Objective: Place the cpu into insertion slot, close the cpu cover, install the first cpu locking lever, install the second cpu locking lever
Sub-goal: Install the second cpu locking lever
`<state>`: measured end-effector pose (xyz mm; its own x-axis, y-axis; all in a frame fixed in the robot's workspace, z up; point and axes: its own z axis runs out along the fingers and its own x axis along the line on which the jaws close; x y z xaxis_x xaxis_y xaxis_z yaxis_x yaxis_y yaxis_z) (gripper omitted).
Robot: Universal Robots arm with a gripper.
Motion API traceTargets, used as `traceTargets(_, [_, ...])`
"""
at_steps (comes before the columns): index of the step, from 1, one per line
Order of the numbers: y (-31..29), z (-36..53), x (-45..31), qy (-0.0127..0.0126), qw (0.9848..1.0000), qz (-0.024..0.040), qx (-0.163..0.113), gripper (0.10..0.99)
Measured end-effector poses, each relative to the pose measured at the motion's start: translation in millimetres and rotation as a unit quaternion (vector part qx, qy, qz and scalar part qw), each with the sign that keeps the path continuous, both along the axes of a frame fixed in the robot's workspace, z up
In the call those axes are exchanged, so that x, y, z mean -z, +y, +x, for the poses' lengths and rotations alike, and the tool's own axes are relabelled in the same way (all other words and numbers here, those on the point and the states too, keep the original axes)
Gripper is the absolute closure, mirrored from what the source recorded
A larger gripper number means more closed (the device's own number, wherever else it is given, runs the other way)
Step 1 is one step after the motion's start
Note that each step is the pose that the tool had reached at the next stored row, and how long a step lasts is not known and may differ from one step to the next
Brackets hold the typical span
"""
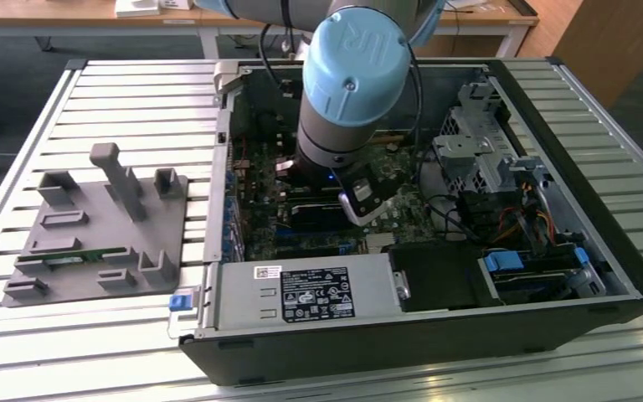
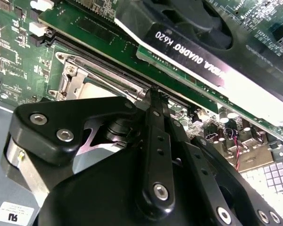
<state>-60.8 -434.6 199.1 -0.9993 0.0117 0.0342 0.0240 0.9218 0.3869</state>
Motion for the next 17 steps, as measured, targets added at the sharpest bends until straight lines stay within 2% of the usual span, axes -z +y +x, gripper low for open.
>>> traceTargets(17, [7.3, -7.0, 9.6, 0.0, 1.0, 0.0033, 0.0, 0.98])
